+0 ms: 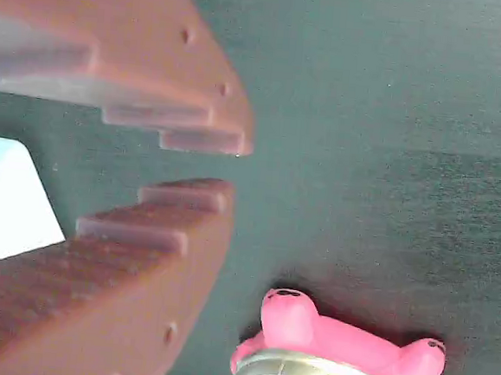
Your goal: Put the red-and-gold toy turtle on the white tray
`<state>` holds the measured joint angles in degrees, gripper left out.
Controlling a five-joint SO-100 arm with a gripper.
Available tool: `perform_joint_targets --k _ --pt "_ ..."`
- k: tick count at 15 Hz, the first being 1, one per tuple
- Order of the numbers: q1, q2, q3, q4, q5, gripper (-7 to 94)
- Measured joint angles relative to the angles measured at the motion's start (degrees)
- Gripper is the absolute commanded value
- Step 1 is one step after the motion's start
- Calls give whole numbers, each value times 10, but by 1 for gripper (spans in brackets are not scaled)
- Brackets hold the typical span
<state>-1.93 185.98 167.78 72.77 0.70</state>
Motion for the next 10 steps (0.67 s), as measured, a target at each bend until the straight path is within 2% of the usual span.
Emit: perform_joint_targets --k 10 --pt "-7 0 0 0 -5 0"
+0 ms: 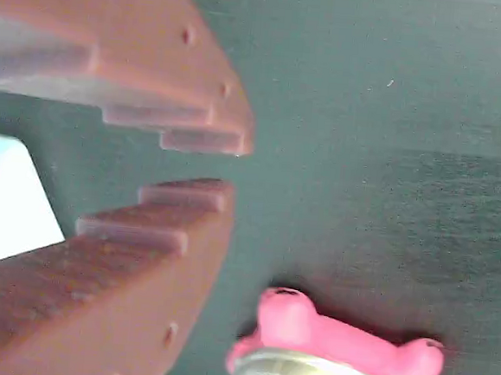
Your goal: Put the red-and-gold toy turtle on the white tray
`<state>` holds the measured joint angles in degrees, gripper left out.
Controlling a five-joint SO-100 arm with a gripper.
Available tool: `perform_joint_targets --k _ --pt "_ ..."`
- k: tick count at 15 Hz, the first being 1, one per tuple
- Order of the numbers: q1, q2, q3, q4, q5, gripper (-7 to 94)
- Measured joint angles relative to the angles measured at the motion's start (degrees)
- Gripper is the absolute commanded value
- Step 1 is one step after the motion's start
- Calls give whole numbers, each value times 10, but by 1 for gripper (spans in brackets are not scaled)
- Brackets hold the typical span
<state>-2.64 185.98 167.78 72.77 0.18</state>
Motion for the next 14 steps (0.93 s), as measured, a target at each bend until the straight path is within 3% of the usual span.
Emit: perform_joint_targets --k 4,9,14 --pt "-3 -97 -4 -46 5 0" --pt "26 -435 -213 -132 18 0" --pt "25 -810 -515 -80 103 0"
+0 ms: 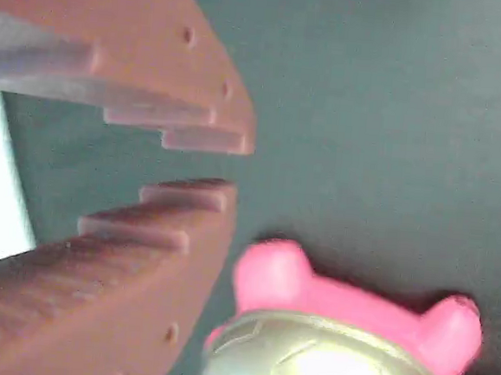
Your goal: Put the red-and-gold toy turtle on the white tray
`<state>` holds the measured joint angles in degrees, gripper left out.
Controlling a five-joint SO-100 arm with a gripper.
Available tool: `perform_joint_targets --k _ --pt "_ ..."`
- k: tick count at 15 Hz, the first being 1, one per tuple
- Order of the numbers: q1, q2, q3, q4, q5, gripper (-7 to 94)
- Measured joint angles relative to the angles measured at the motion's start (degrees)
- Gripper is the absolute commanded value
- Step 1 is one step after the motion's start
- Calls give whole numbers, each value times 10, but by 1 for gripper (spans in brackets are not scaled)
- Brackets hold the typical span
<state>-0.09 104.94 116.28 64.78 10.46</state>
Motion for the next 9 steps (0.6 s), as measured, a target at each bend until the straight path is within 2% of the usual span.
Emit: perform_joint_targets --k 4,9 --pt "-8 -210 -256 97 52 0" --pt "-4 -355 -516 197 99 0"
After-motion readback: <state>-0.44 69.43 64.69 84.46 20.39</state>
